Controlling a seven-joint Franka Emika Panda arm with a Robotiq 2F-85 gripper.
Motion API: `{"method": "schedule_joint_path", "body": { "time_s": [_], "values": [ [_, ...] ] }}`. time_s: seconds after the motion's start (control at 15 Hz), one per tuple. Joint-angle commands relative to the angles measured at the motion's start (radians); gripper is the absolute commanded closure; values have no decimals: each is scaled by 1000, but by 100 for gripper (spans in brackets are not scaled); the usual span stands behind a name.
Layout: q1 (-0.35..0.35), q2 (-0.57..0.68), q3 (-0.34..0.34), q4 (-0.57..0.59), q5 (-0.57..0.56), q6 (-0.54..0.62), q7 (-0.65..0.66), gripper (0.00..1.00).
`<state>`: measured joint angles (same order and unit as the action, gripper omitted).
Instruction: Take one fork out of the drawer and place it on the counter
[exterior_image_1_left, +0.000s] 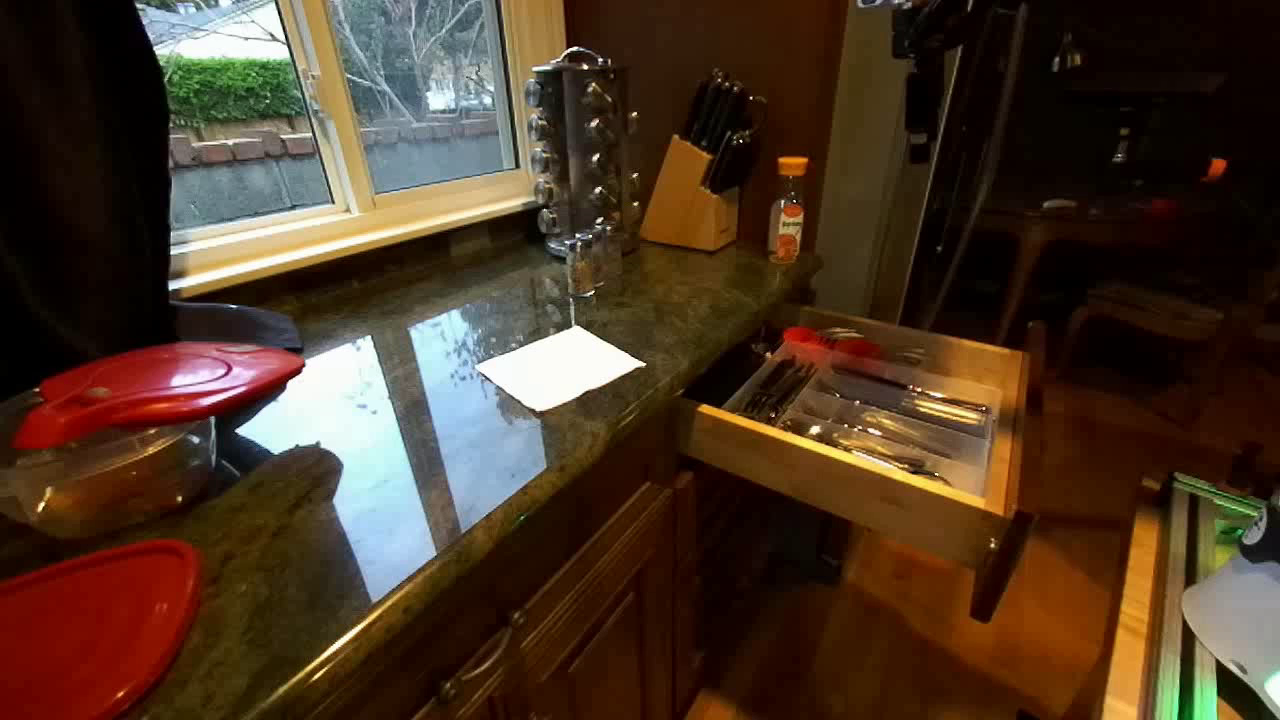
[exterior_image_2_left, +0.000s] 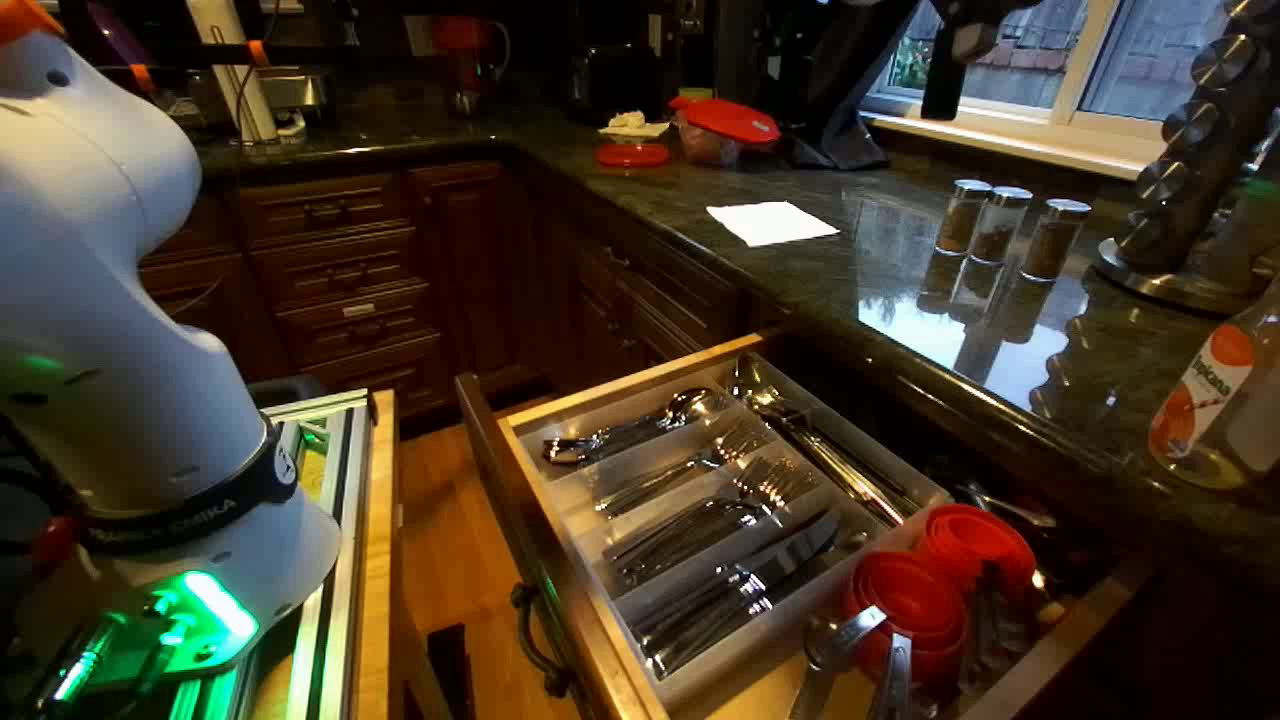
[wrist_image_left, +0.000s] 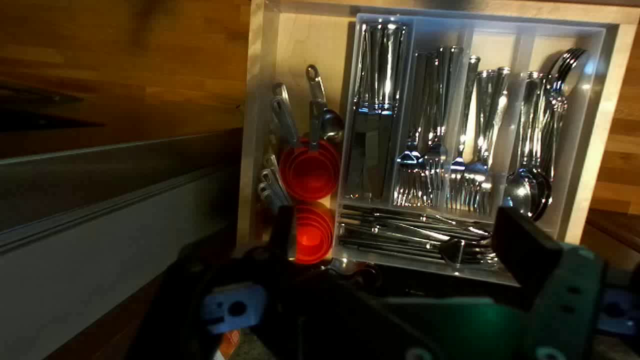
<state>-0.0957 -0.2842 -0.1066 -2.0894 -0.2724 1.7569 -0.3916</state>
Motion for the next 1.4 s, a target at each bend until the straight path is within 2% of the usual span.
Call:
{"method": "schedule_joint_path", "body": {
  "time_s": [0.0, 0.53, 0.87, 1.0, 1.33],
  "values": [
    [11, 1, -9, 3, -2, -4, 2, 0],
    [11, 1, -9, 3, -2, -4, 2, 0],
    [57, 108, 7, -8, 0, 3, -135, 0],
    [61, 169, 10, -10, -13, 22, -151, 0],
    [16, 319, -11, -2, -51, 57, -188, 0]
  ]
}}
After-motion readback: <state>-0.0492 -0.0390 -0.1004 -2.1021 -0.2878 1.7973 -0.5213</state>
